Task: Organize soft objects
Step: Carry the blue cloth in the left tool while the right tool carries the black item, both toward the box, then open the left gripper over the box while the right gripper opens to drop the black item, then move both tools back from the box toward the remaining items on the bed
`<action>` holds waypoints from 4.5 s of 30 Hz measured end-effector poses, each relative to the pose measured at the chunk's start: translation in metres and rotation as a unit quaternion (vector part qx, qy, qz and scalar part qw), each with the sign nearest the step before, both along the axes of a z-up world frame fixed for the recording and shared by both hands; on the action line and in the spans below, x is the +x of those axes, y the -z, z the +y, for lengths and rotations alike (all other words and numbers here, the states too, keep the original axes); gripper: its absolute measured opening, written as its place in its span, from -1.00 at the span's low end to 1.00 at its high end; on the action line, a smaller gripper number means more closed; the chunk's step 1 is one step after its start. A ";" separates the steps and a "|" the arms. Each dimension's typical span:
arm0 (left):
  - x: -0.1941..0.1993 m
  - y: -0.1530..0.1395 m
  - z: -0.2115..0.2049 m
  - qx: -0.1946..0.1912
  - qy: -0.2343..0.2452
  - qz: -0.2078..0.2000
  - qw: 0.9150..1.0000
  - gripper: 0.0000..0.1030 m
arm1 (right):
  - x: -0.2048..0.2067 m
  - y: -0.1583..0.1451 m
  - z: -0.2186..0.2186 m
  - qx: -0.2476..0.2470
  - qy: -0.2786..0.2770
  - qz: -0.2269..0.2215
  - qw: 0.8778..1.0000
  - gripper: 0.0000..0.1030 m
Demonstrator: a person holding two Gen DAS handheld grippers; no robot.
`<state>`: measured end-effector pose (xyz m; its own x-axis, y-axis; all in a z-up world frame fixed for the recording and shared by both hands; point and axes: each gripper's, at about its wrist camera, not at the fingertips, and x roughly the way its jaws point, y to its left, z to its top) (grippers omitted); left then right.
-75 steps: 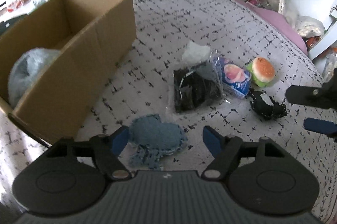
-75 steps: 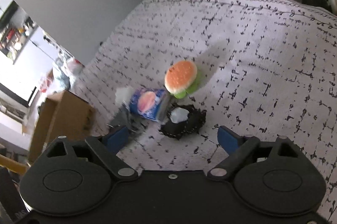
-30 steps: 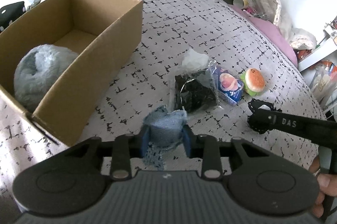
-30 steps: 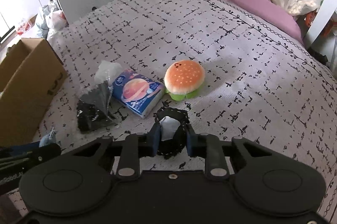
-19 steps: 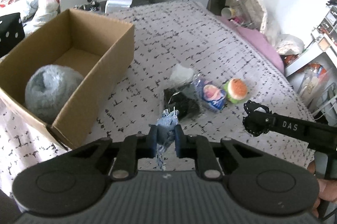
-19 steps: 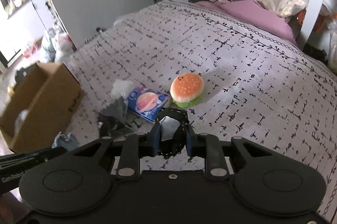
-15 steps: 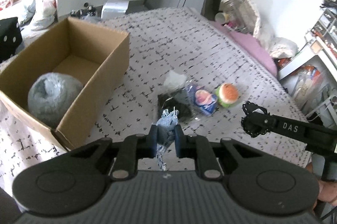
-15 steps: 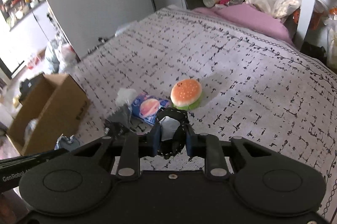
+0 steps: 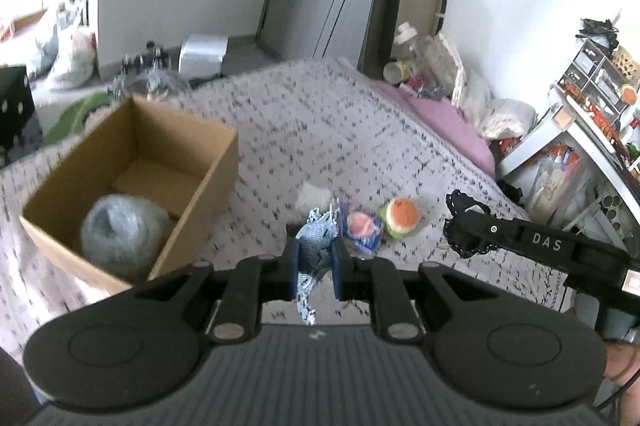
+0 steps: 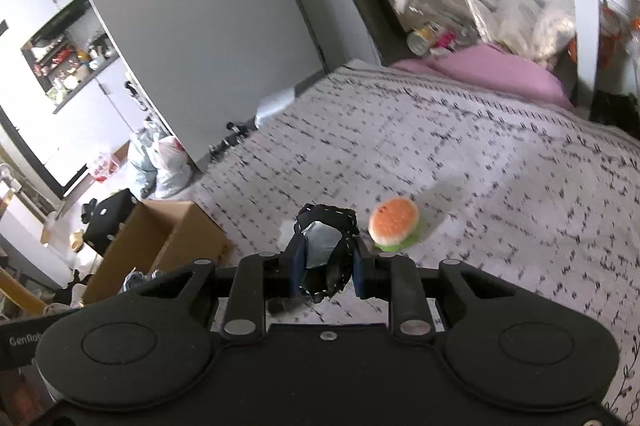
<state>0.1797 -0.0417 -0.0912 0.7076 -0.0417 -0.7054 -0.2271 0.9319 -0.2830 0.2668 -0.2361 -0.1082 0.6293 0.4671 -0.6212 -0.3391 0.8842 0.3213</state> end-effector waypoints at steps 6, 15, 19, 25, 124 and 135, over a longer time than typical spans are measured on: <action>0.002 -0.021 0.014 -0.001 0.002 -0.018 1.000 -0.71 | -0.005 -0.018 0.005 0.017 -0.007 -0.018 1.000 -0.54; 0.004 -0.037 0.039 -0.006 -0.003 -0.033 0.999 -0.70 | -0.011 -0.034 0.020 0.032 -0.001 -0.031 0.999 -0.54; 0.005 -0.039 0.051 -0.019 -0.010 -0.036 0.999 -0.71 | -0.013 -0.040 0.032 0.035 -0.001 -0.038 0.999 -0.54; 0.008 -0.036 0.072 -0.022 -0.019 -0.036 0.999 -0.71 | -0.016 -0.043 0.055 0.039 -0.008 -0.044 0.998 -0.53; 0.009 -0.039 0.100 0.080 -0.068 0.004 0.994 1.00 | -0.030 -0.032 0.094 0.014 -0.068 -0.039 0.997 1.00; 0.009 -0.045 0.070 0.093 -0.074 -0.003 0.993 0.99 | -0.025 -0.042 0.055 0.025 -0.045 -0.047 0.998 1.00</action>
<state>0.1890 0.0279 -0.0458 0.7005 0.1933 -0.6870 -0.3635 0.9250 -0.1104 0.2421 -0.1808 -0.0663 0.6378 0.5535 -0.5357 -0.4476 0.8323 0.3270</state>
